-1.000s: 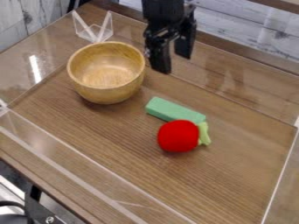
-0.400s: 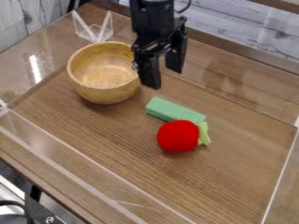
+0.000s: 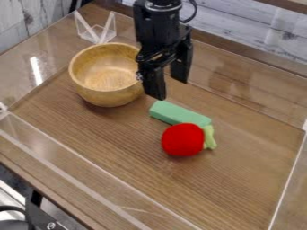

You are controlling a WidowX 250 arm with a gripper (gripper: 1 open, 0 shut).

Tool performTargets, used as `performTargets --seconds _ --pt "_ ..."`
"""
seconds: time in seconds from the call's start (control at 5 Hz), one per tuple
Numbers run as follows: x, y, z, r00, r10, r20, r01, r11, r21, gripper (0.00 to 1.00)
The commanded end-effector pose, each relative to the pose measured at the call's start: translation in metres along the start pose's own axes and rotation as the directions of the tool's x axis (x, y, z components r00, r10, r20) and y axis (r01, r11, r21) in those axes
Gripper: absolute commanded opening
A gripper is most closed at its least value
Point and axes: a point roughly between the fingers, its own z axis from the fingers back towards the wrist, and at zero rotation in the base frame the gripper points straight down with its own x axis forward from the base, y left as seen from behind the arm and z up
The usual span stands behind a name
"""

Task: Remove the green object from the brown bowl and put it on the table

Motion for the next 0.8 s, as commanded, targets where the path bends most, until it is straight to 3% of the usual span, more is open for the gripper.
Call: performTargets --seconds 0.0,0.4,0.6 --pt "0.004 -0.009 0.026 0.999 0.045 0.009 -0.044 0.995 -0.087 1.0" --pt "-0.023 -0.017 0.018 0.982 0.191 0.003 -0.189 0.977 -0.1 1.0" --pt "-0.023 -0.021 0.025 0.983 0.182 -0.002 -0.182 0.979 -0.096 1.0"
